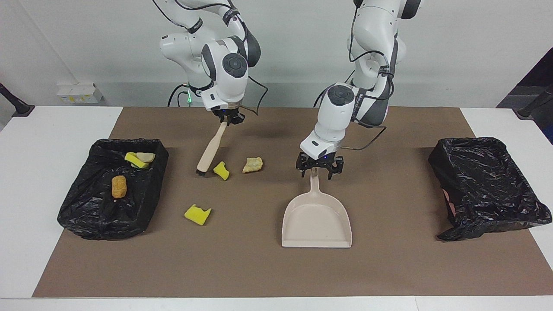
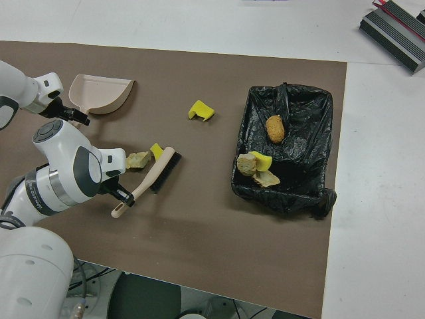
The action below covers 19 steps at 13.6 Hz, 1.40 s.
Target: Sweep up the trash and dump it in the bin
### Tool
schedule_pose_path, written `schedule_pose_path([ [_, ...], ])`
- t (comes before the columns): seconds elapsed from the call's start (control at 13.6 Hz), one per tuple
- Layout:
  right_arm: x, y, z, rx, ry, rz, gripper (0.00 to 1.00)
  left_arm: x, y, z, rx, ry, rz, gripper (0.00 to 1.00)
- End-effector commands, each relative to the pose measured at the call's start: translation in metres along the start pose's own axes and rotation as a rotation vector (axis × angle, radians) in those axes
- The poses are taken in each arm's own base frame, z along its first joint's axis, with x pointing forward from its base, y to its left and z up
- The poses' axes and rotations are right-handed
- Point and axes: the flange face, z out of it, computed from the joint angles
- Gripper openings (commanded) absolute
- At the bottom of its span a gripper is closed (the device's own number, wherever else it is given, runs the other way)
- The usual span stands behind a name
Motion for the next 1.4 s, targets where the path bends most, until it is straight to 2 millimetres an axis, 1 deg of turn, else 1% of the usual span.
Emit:
schedule_pose_path([
  [0.0,0.015,-0.024,-0.003,0.053,-0.008,-0.027,0.0,-0.008,-0.003,0.005,0.018,-0.024,-0.017,0.66],
  [0.15,0.022,-0.036,-0.007,0.088,0.008,-0.067,0.0,-0.015,-0.004,0.008,0.024,-0.04,-0.05,0.64],
  [0.22,0.025,-0.041,-0.011,0.096,0.009,-0.081,0.0,-0.017,-0.003,0.007,0.024,-0.038,-0.079,0.48],
  [0.29,0.028,-0.046,-0.016,0.106,0.014,-0.086,0.0,-0.017,-0.001,0.006,0.024,-0.035,-0.092,0.19],
  [0.37,0.032,-0.054,-0.022,0.113,0.014,-0.103,0.0,-0.016,-0.001,0.006,0.023,-0.032,-0.087,0.0],
  [0.51,0.042,-0.067,-0.036,0.125,0.013,-0.136,0.0,-0.005,-0.008,0.002,0.02,-0.017,-0.053,0.0],
  [0.59,0.05,-0.075,-0.047,0.127,0.009,-0.141,0.0,0.002,-0.019,-0.005,0.02,-0.008,-0.007,0.0],
  [0.66,0.059,-0.079,-0.06,0.133,0.013,-0.144,0.0,0.011,-0.038,-0.011,0.021,0.0,0.026,0.0],
  [0.74,0.068,-0.077,-0.071,0.137,0.028,-0.141,0.0,0.017,-0.049,-0.018,0.025,-0.005,0.05,0.0],
  [0.81,0.077,-0.072,-0.078,0.144,0.038,-0.14,0.0,0.024,-0.057,-0.03,0.033,-0.027,0.086,0.0],
  [0.88,0.094,-0.06,-0.084,0.143,0.056,-0.141,0.0,0.034,-0.073,-0.04,0.04,-0.051,0.131,0.0],
  [0.96,0.107,-0.048,-0.086,0.127,0.076,-0.163,0.0,0.039,-0.087,-0.048,0.043,-0.081,0.191,0.0],
  [1.18,0.139,-0.023,-0.085,0.113,0.095,-0.213,0.0,0.045,-0.142,-0.072,0.038,-0.104,0.384,0.0],
  [1.32,0.153,-0.013,-0.085,0.116,0.096,-0.221,0.0,0.043,-0.176,-0.085,0.026,-0.135,0.512,0.0],
])
